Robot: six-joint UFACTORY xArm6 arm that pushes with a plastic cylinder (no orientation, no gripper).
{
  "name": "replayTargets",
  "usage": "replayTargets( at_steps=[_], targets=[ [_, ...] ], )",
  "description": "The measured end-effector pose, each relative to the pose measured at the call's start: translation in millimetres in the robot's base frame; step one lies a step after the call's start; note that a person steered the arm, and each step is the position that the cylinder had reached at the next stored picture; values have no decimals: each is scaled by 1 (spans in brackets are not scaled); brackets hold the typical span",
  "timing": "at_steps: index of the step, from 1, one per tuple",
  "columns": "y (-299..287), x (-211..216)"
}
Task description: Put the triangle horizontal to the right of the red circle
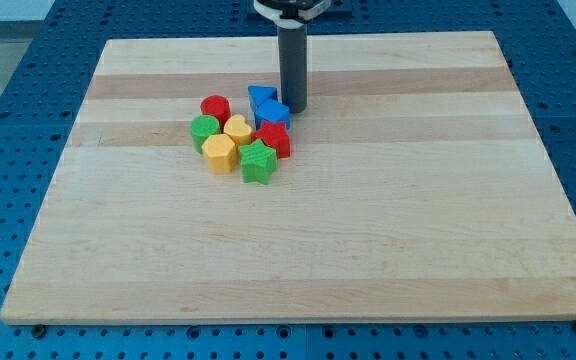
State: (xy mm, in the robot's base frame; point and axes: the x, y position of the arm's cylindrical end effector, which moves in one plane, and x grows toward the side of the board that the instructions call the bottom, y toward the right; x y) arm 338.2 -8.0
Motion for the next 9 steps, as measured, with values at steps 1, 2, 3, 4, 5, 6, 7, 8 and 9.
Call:
replayTargets(
  at_steps=[1, 2, 3, 4, 5, 6, 7, 8, 9],
  targets=[
    [8, -11],
    [7, -19],
    [-15, -25],
    [-31, -26],
    [-31, -25],
    [-31, -17],
    [-37, -11],
    [-45, -10],
    [-46, -10]
  ],
)
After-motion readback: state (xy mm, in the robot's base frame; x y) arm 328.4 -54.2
